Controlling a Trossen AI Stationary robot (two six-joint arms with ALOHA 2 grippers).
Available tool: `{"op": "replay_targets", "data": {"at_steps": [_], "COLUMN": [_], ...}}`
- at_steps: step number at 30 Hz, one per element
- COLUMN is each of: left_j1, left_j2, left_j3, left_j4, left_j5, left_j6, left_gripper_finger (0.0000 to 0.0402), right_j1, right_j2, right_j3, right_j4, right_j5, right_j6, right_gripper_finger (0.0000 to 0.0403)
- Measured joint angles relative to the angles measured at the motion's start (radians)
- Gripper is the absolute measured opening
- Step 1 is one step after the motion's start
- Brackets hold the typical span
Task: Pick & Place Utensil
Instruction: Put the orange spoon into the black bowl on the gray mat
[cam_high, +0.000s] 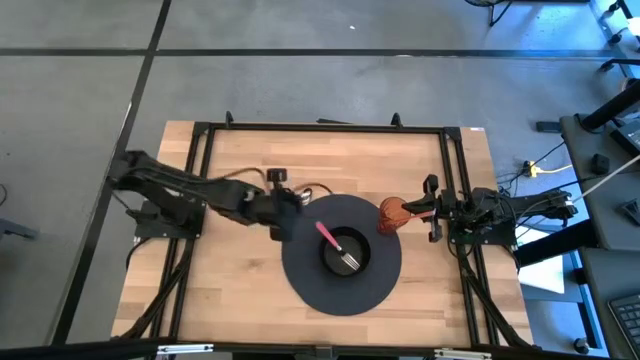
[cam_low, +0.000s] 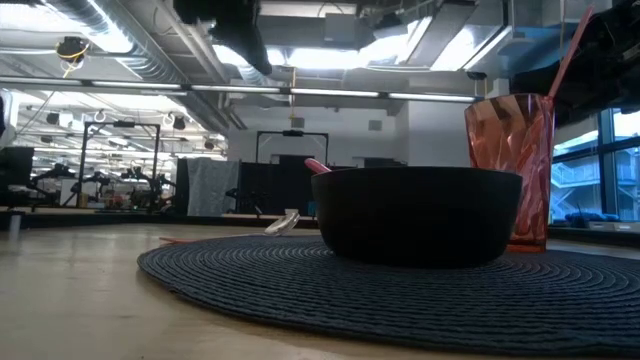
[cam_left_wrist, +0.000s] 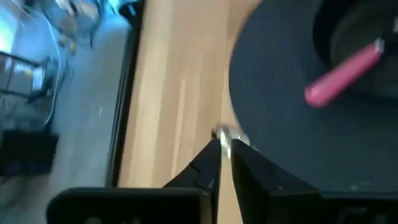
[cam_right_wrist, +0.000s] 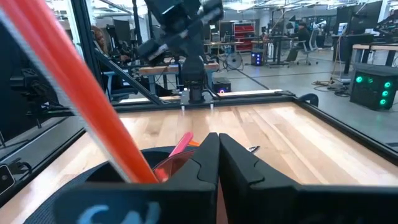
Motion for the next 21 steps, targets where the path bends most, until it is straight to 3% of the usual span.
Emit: {"op": "replay_targets", "data": {"at_steps": [5,9,11,13,15,19,21], "left_j1": [0.053,0.126,0.147,0.157,0.166,0.189,0.203], "left_j2": [-0.203,-0.304,-0.323,-0.328,-0.325,-0.318,-0.345], "left_j3": [-0.345,-0.548,-0.626,-0.707,-0.794,-0.965,-1.033], "left_j4": [0.444,0.656,0.731,0.841,1.008,1.431,1.542], "left_j5": [0.017,0.165,0.208,0.185,0.181,0.274,0.278], "left_j6": [-0.065,-0.172,-0.178,-0.181,-0.167,-0.110,-0.089], "left_gripper_finger": [0.0003,0.0003,0.0002,0.0002,0.0002,0.0002,0.0001], "right_j1": [0.000,0.000,0.000,0.000,0.000,0.000,0.000], "right_j2": [0.000,0.000,0.000,0.000,0.000,0.000,0.000], "right_j3": [0.000,0.000,0.000,0.000,0.000,0.000,0.000], "right_j4": [0.000,0.000,0.000,0.001,0.000,0.000,0.000], "right_j5": [0.000,0.001,0.000,0.000,0.000,0.001,0.000], "right_j6": [0.000,0.000,0.000,0.000,0.000,-0.001,0.000], "right_gripper_finger": [0.0007,0.0007,0.0007,0.0007,0.0007,0.0007,0.0007]}}
